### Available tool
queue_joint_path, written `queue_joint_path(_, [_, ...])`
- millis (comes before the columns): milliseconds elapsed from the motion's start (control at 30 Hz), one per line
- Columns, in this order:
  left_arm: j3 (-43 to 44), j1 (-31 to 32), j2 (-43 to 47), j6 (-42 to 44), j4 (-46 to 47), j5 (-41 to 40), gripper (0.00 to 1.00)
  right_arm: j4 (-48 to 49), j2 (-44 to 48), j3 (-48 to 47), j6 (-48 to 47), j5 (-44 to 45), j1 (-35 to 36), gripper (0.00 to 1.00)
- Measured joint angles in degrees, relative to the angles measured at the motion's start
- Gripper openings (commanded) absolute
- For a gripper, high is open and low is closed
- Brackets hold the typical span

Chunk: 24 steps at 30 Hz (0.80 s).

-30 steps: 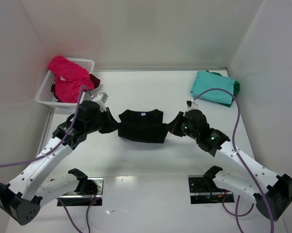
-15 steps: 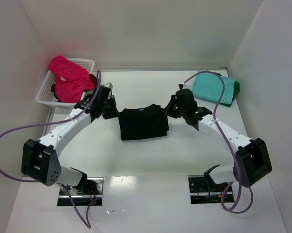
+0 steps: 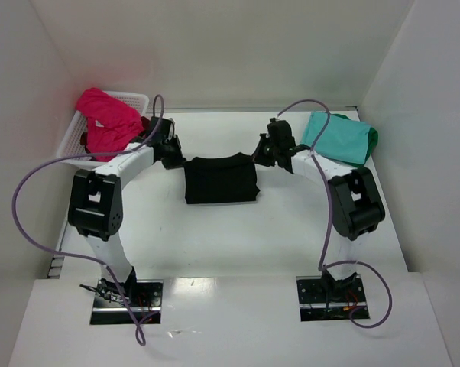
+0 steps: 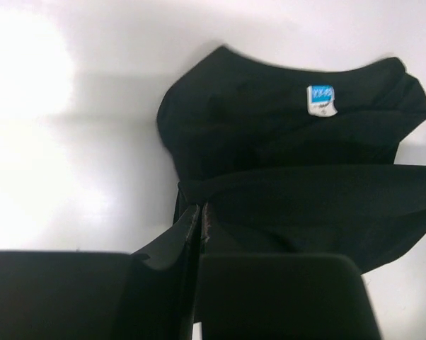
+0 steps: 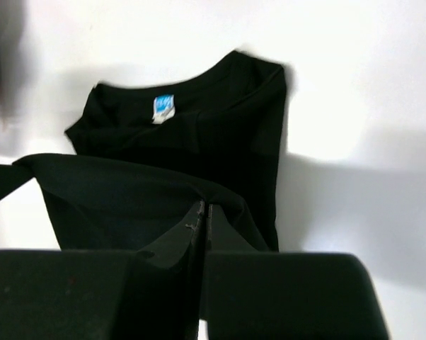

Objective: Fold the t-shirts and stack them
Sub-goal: Fold the long partially folded tshirt into a neat square

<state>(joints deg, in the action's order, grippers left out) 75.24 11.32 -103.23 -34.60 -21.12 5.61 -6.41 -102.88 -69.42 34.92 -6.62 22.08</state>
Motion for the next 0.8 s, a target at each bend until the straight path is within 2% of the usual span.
queue_joint_path(200, [7.6, 0.0, -5.2, 0.4, 0.8, 0.9, 0.0, 0.0, -3.5, -6.7, -1.8, -1.2, -2.4, 0.0])
queue_joint_path(600, [8.7, -2.3, -5.6, 1.5, 2.3, 1.0, 0.0, -0.1, -5.6, -10.9, -4.3, -3.4, -2.5, 0.0])
queue_joint_path(800, [13.9, -3.6, -9.4, 1.7, 2.1, 1.3, 0.0, -0.4, -10.1, -19.9, -5.4, -3.8, -2.5, 0.0])
